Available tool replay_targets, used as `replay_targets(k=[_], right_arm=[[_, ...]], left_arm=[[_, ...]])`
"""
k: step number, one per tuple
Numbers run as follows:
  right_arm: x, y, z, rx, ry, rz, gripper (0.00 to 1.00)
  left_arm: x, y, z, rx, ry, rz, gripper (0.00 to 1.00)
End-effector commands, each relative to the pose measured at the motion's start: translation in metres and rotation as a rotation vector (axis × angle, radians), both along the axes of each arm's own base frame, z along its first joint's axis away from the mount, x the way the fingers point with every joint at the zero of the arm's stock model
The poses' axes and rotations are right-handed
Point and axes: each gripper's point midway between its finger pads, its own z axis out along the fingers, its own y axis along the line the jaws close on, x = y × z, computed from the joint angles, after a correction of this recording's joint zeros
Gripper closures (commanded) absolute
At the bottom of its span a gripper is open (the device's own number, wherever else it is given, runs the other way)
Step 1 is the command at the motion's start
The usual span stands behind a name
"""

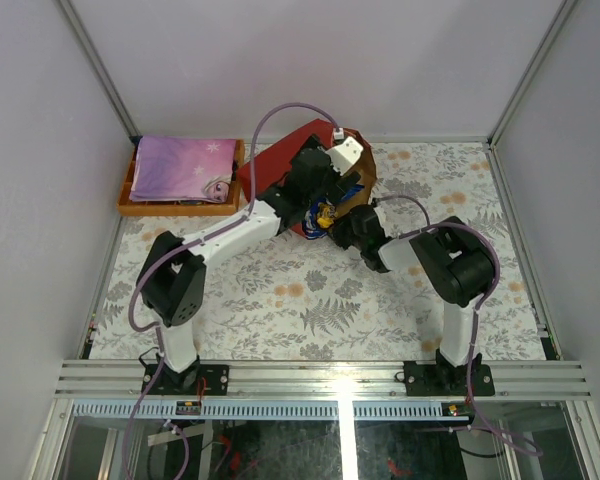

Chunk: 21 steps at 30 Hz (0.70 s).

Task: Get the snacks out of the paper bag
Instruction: Adjust the paper bag at the center of the board.

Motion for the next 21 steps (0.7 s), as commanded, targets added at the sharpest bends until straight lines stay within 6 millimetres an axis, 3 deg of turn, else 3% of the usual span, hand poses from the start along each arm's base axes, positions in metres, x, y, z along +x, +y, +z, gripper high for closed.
replay_targets(k=[1, 6, 9, 13, 21], right_arm=[[0.006, 0.005, 0.031, 0.042, -0.087, 0.000, 0.88], [-0.004, -0.001, 0.033, -0.003, -0.098, 0.027, 0.83], [-0.009, 0.000, 0.034, -0.015, -0.106, 0.054, 0.82], [-0.011, 0.000, 0.038, -0.026, -0.125, 0.078, 0.82], [-0.013, 0.004, 0.051, -0.054, -0.170, 0.132, 0.82]], left_arm=[[-0.025, -0.014, 0.054, -0.149, -0.017, -0.108, 0.00], [-0.039, -0.029, 0.089, -0.211, 0.035, -0.208, 0.00], [-0.038, -0.034, 0.103, -0.230, 0.038, -0.222, 0.00], [-0.010, -0.021, 0.102, -0.229, 0.022, -0.134, 0.00], [0.035, -0.005, 0.096, -0.339, 0.085, -0.158, 0.10]])
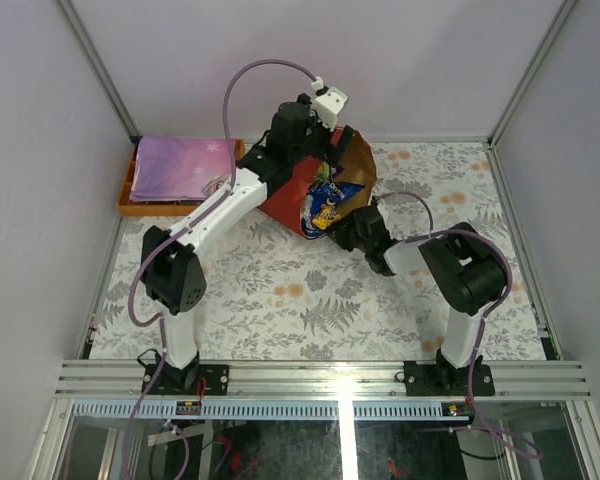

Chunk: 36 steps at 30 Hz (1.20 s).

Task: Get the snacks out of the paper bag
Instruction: Adjust the paper bag at the center of the board, then take out the snack from the paper bag.

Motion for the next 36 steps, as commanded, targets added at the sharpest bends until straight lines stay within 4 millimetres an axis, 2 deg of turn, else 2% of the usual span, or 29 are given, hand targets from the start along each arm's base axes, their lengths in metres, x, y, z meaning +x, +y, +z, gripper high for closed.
replay_targets(k=[1, 2, 3, 5, 7, 8, 10, 11, 12, 15, 18, 22, 24, 28, 32, 36], right_arm=[[0.003, 0.009, 0.041, 0.014, -0.115, 0.052, 0.82], [0.002, 0.007, 0.042, 0.005, -0.119, 0.056, 0.82], [0.000, 0.007, 0.043, -0.004, -0.125, 0.065, 0.82], [-0.006, 0.007, 0.046, -0.026, -0.143, 0.103, 0.79], [-0.014, 0.005, 0.050, -0.059, -0.167, 0.148, 0.66], [-0.019, 0.003, 0.049, -0.086, -0.176, 0.172, 0.53], [-0.029, -0.005, 0.049, -0.121, -0.170, 0.186, 0.20], [-0.034, -0.010, 0.052, -0.141, -0.171, 0.185, 0.08], [-0.038, -0.015, 0.054, -0.164, -0.172, 0.186, 0.00], [-0.050, -0.031, 0.062, -0.237, -0.185, 0.187, 0.01], [-0.061, -0.050, 0.074, -0.309, -0.224, 0.173, 0.01], [-0.061, -0.069, 0.093, -0.393, -0.305, 0.134, 0.00], [-0.057, -0.074, 0.095, -0.427, -0.306, 0.117, 0.01], [-0.043, -0.075, 0.085, -0.455, -0.242, 0.082, 0.17], [-0.026, -0.066, 0.077, -0.459, -0.205, 0.080, 0.20], [-0.005, -0.055, 0.071, -0.430, -0.177, 0.073, 0.24]], left_arm=[[0.025, 0.008, -0.004, -0.051, 0.050, -0.004, 0.11], [0.028, 0.010, -0.004, -0.049, 0.051, -0.005, 0.15], [0.030, 0.009, -0.004, -0.051, 0.054, -0.017, 0.24], [0.029, 0.008, -0.002, -0.070, 0.065, -0.067, 0.58], [0.021, 0.002, 0.002, -0.094, 0.073, -0.151, 0.95], [0.017, 0.000, 0.003, -0.097, 0.074, -0.178, 1.00], [0.008, -0.003, 0.004, -0.087, 0.075, -0.245, 1.00], [0.004, -0.004, 0.004, -0.079, 0.080, -0.280, 1.00], [0.000, -0.005, 0.003, -0.075, 0.092, -0.316, 1.00], [-0.003, 0.000, -0.001, -0.069, 0.137, -0.362, 1.00], [-0.005, 0.005, -0.017, -0.036, 0.195, -0.380, 1.00], [-0.023, 0.008, -0.046, 0.083, 0.283, -0.447, 1.00], [-0.027, 0.010, -0.052, 0.117, 0.289, -0.451, 1.00], [-0.039, 0.011, -0.049, 0.136, 0.278, -0.479, 1.00], [-0.048, 0.010, -0.045, 0.140, 0.270, -0.494, 1.00], [-0.043, 0.009, -0.042, 0.127, 0.266, -0.430, 1.00]])
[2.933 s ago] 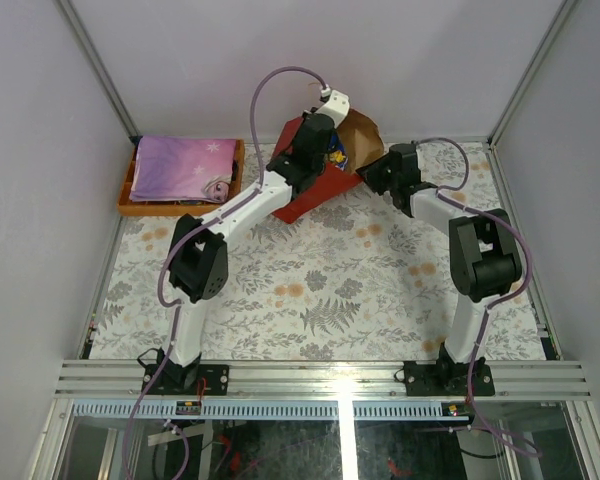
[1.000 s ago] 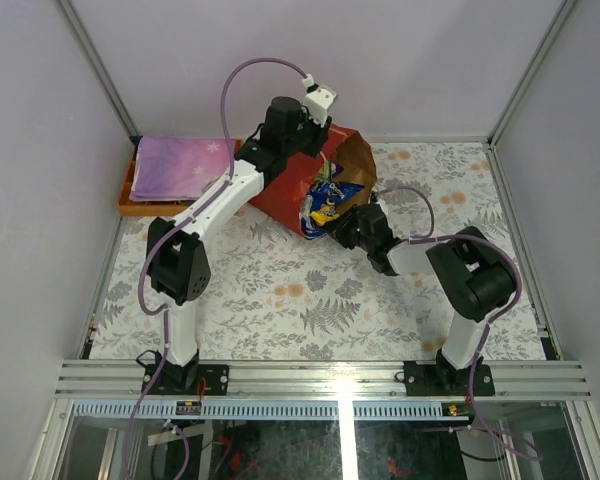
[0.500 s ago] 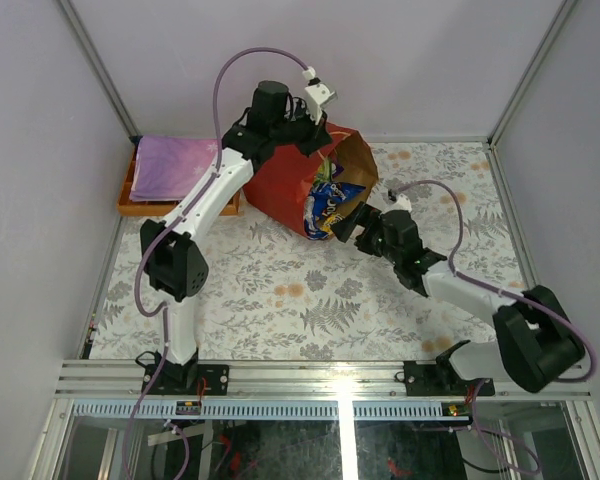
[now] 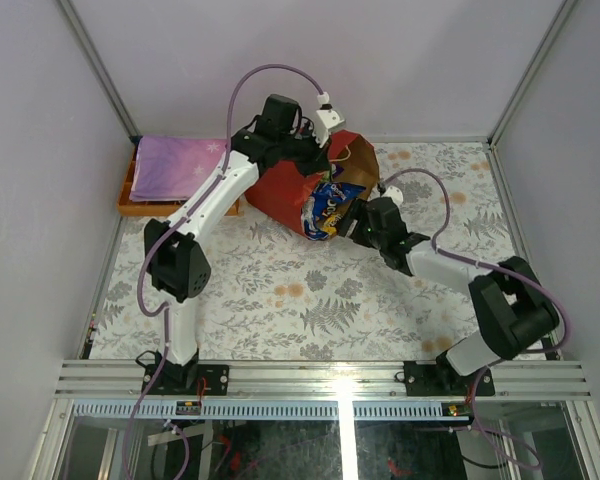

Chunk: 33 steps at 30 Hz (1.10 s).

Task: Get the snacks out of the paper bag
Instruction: Take out the snack from the paper bag.

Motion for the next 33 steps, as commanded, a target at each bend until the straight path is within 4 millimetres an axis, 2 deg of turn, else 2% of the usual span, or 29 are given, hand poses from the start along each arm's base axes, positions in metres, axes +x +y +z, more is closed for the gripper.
replay_targets(k=[1, 6, 10, 16, 28, 31, 33], right_arm=[[0.035, 0.010, 0.013, 0.043, -0.023, -0.044, 0.25], [0.056, 0.015, -0.020, 0.107, 0.062, -0.074, 0.36], [0.064, 0.018, -0.029, 0.117, 0.082, -0.076, 0.38], [0.072, 0.025, -0.040, 0.130, 0.110, -0.077, 0.38], [0.088, 0.037, -0.042, 0.199, 0.097, -0.087, 0.41], [0.091, 0.039, -0.038, 0.220, 0.083, -0.077, 0.49], [0.093, 0.040, -0.034, 0.223, 0.072, -0.069, 0.58]], left_arm=[[-0.005, 0.002, 0.022, -0.025, -0.037, 0.039, 1.00], [0.002, 0.008, 0.027, -0.083, -0.068, 0.148, 1.00], [-0.003, 0.013, 0.034, -0.116, -0.099, 0.178, 1.00], [-0.001, 0.016, 0.025, -0.106, -0.087, 0.200, 1.00], [0.004, 0.014, 0.010, -0.086, -0.047, 0.216, 1.00], [0.004, 0.015, 0.010, -0.082, -0.047, 0.218, 1.00], [0.004, 0.016, 0.011, -0.080, -0.050, 0.223, 1.00]])
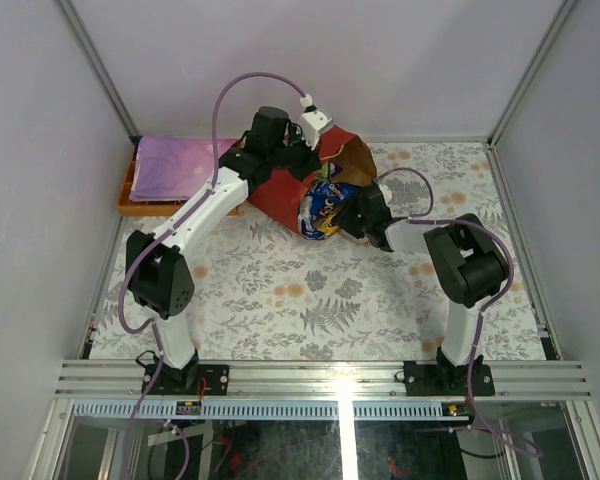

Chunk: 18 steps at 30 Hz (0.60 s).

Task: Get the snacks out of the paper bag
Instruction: Take out the snack from the paper bag.

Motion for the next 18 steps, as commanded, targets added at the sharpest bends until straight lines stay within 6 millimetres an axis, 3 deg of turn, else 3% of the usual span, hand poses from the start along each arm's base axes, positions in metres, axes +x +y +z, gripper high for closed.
replay_targets(k=[1, 5, 8, 14, 16, 18], right_arm=[[0.025, 0.015, 0.037, 0.080, -0.114, 0.015, 0.62], [0.022, 0.012, 0.048, 0.086, -0.135, 0.033, 0.80], [0.013, 0.006, 0.061, 0.092, -0.149, 0.052, 0.87], [-0.031, -0.004, 0.083, 0.064, -0.141, 0.149, 0.97], [-0.048, -0.019, 0.088, 0.022, -0.147, 0.148, 0.99], [-0.061, -0.047, 0.088, -0.027, -0.148, 0.121, 0.99]], left_arm=[[0.008, -0.002, 0.007, -0.014, -0.027, 0.021, 1.00], [0.009, 0.000, 0.009, -0.011, -0.031, 0.032, 1.00], [0.011, 0.002, 0.009, -0.007, -0.033, 0.047, 1.00], [0.020, 0.008, 0.009, 0.002, -0.044, 0.110, 1.00], [0.024, 0.011, 0.010, 0.005, -0.052, 0.136, 1.00], [0.027, 0.013, 0.010, 0.009, -0.057, 0.158, 1.00]])
